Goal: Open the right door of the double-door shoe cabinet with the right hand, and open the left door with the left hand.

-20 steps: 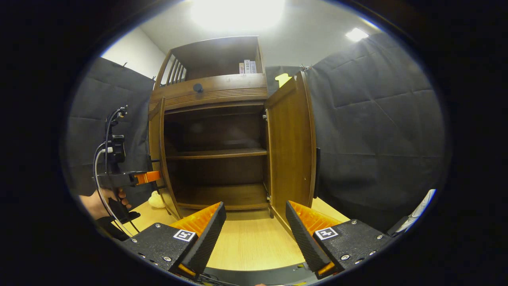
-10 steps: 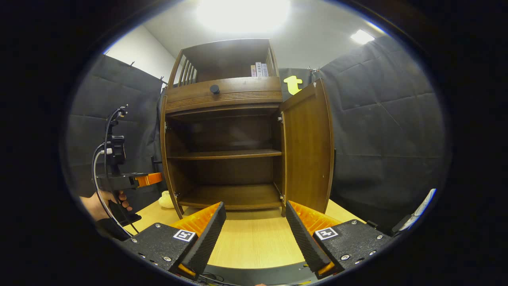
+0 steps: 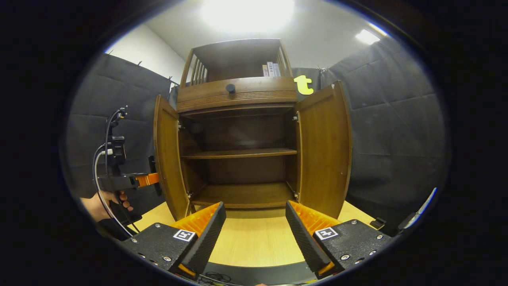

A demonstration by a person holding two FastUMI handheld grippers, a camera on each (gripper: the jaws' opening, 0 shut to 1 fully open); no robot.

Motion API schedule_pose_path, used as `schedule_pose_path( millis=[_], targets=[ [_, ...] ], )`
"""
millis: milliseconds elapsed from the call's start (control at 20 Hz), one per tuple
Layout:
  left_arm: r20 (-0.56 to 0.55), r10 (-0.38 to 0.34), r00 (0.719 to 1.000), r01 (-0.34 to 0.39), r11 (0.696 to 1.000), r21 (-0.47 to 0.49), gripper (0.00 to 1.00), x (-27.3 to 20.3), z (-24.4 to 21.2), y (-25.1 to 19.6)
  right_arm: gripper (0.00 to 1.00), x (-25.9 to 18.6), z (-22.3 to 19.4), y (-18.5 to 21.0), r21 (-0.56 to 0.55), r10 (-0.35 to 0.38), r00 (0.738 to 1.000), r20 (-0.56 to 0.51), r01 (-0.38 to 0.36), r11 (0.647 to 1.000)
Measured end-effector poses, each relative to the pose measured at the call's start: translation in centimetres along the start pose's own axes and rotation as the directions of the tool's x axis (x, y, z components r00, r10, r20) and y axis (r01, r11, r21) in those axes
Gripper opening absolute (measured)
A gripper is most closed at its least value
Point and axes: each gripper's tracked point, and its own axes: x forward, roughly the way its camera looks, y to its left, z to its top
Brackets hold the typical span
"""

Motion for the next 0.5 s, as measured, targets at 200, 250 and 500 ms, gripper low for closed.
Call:
schedule_pose_path(
  millis=[200,250,500],
  targets=[
    [0.016,0.025,1.000,-0.025,1.000,0.002,0.13,0.5,-0.7,0.1,0.93,0.1,0.2,0.9,-0.013,0.012,1.000,0.005,-0.012,1.000],
    [0.021,0.037,0.999,-0.037,0.999,0.002,0.13,0.5,-0.9,0.2,0.94,0.2,0.2,1.1,-0.013,0.015,1.000,0.003,-0.015,1.000],
    [0.045,0.085,0.995,-0.086,0.996,0.025,0.17,0.3,-0.4,0.2,0.93,0.2,0.9,1.7,-0.019,0.009,1.000,0.018,-0.009,1.000]
  ],
)
